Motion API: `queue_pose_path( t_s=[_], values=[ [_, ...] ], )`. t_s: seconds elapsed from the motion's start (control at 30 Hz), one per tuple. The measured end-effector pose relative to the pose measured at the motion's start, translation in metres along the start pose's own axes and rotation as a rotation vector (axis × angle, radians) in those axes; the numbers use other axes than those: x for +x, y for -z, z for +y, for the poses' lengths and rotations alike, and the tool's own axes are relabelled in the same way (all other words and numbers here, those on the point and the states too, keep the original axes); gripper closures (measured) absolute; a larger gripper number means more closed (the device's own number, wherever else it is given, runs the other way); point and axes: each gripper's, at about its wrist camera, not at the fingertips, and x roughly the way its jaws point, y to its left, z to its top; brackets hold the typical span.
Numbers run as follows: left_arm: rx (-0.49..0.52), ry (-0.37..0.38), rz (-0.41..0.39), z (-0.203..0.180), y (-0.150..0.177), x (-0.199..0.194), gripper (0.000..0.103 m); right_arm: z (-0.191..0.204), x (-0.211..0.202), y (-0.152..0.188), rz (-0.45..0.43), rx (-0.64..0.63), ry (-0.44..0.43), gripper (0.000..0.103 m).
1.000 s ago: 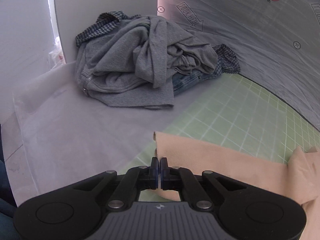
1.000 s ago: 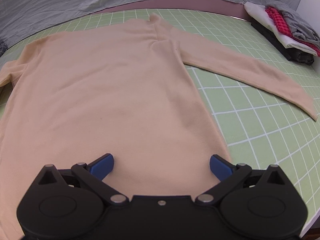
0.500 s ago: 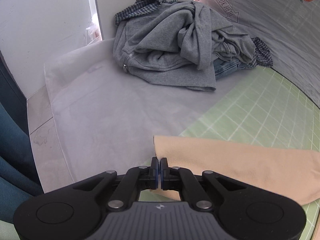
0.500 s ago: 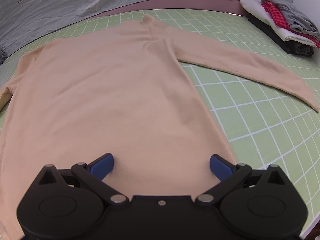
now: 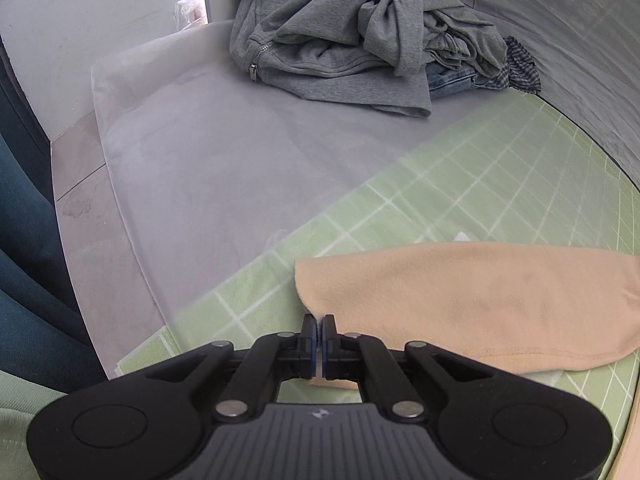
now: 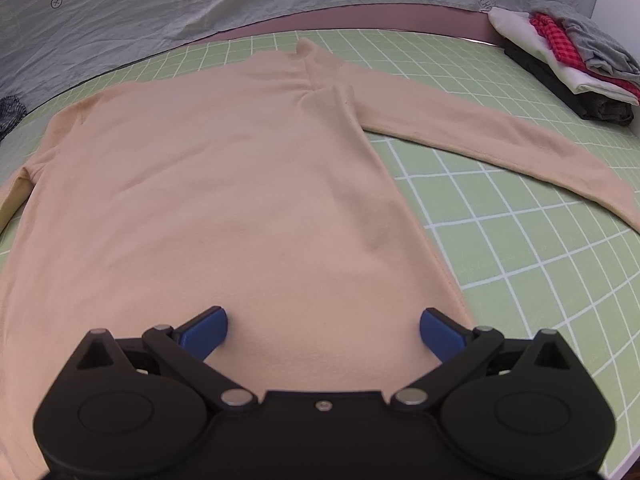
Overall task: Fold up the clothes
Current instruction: 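Grasp the sleeve cuff with the left tool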
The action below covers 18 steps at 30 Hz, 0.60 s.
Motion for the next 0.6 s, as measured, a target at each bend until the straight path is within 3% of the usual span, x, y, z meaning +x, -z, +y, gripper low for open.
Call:
queue_pose_path(
  t_s=[0.1,0.37,0.6],
  values=[
    [0.025,0.003,-0.007,-0.006,0.008,-0.01,0.101,-0.001,-0.003,-0.004,0.049,0.0,0.0,0.0],
    [0.116,0.071,-0.069,-0.042,0.022,-0.049,0.101,-0.037,-0.03,-0.001,-0.034,0.089,0.018,0.0],
    [0.266,0.16,-0.121,-0.125,0.04,-0.097,0.101,-0.072,-0.041,-0.005,-0.052,0.1,-0.019,0.0]
  ],
)
